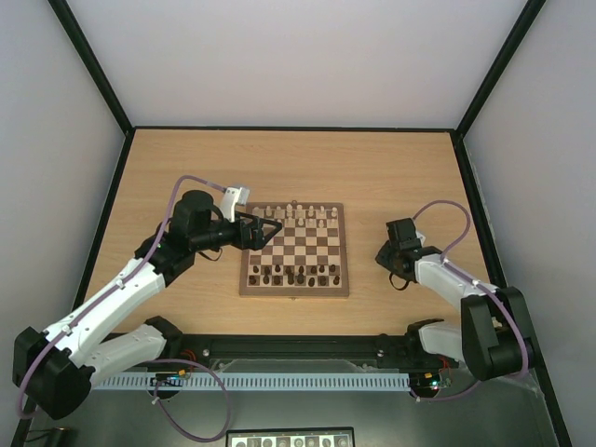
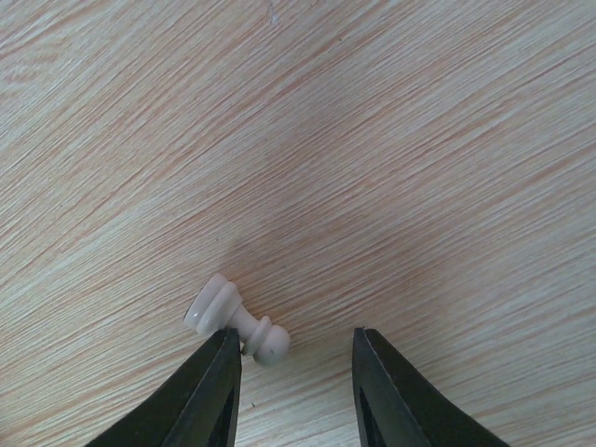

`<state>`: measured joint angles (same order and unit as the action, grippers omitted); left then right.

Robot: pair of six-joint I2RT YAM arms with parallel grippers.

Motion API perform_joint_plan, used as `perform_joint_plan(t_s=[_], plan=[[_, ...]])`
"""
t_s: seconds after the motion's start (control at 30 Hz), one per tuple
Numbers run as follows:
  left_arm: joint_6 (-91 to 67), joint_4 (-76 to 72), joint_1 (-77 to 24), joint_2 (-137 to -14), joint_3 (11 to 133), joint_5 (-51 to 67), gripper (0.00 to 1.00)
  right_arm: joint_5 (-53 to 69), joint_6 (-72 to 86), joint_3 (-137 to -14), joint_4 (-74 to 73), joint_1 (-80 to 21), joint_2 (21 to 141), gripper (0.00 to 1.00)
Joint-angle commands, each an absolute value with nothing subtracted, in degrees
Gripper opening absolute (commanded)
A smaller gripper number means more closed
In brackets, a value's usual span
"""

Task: Set up the chess pieces on the board
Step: Pick up the chess piece at the center of the board.

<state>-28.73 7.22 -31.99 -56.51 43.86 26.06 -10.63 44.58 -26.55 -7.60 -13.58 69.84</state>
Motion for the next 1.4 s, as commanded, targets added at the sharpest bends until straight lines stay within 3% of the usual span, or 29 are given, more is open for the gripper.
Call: perform_joint_plan(t_s=[0.0,0.43,0.93,1.13,1.37], plan=[[-28.6,7.5,-32.2,-55.4,44.7,26.4,0.99,-11.6,44.0,-27.6,-10.0,-14.6,71.9,0.34],[-28.2,8.7,-32.2,-54.9,45.6,26.0,0.99,-18.6,42.8,-33.6,-13.4,-19.3,77.9,0.32],[-28.1,9.2,-32.2,-54.9,45.8,25.4,0.99,-19.7,41.5,-35.2,-13.0,-20.3,81.0,0.19],[-27.9,9.6,-32.2,-54.7,45.8,25.1,0.99,-20.2,40.6,-35.8,-12.8,-20.4,82.0,0.08],[-27.8,10.0,-32.1,-53.9,44.9,23.6,0.99,-14.9,38.8,-35.3,-12.5,-20.9,76.2,0.05]])
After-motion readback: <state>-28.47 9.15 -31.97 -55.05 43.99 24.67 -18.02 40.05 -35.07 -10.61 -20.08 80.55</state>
